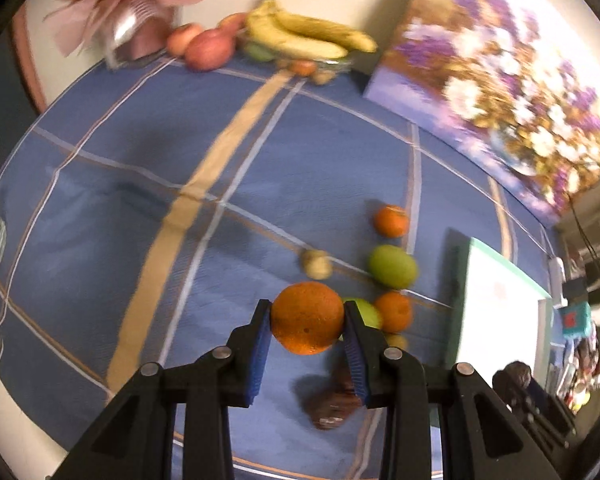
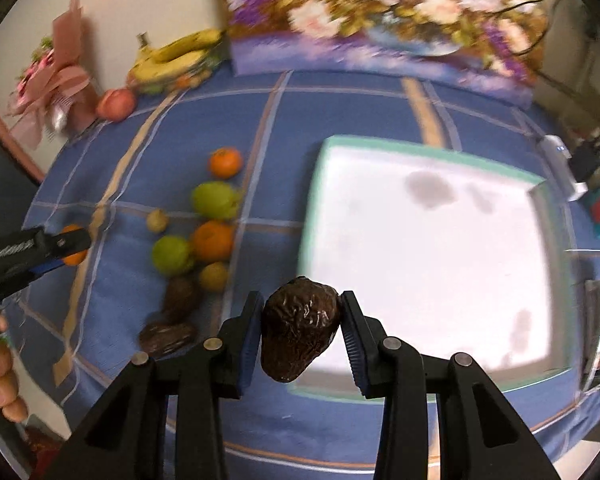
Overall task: Organize fruits
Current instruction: 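Grasp the small tangerine with the left tool while the right tool grasps a dark dried date, then carry the tangerine in the left tool while the right tool carries the date over the white tray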
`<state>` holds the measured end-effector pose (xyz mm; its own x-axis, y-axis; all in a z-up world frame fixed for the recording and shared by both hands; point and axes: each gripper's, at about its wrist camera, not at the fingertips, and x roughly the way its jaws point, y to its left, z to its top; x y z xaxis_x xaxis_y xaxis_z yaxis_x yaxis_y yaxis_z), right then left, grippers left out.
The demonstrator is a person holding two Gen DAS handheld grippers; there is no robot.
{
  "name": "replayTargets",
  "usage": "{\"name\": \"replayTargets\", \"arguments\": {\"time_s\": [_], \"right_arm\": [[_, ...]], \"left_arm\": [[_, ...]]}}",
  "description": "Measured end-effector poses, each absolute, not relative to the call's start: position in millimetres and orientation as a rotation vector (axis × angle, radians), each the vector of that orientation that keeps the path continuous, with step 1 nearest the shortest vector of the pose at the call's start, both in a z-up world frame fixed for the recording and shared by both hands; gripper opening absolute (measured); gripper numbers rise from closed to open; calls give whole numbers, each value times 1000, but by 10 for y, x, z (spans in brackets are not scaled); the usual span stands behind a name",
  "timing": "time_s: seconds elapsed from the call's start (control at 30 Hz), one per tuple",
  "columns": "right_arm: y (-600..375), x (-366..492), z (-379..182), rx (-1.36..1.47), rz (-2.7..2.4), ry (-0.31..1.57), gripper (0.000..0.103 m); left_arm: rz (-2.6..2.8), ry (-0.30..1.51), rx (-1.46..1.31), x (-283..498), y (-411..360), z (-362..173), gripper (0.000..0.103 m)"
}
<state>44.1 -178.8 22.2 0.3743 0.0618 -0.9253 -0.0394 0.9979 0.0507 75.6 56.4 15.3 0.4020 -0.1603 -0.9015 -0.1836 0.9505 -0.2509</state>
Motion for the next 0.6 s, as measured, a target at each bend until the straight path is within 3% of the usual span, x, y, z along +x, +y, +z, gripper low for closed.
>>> {"name": "replayTargets", "arguments": {"time_s": [0.6], "right_arm": [[-2955,694,240,163,-157,1159,40]], "left_arm": [[-228,1216,-111,846,-789,194,37]]}}
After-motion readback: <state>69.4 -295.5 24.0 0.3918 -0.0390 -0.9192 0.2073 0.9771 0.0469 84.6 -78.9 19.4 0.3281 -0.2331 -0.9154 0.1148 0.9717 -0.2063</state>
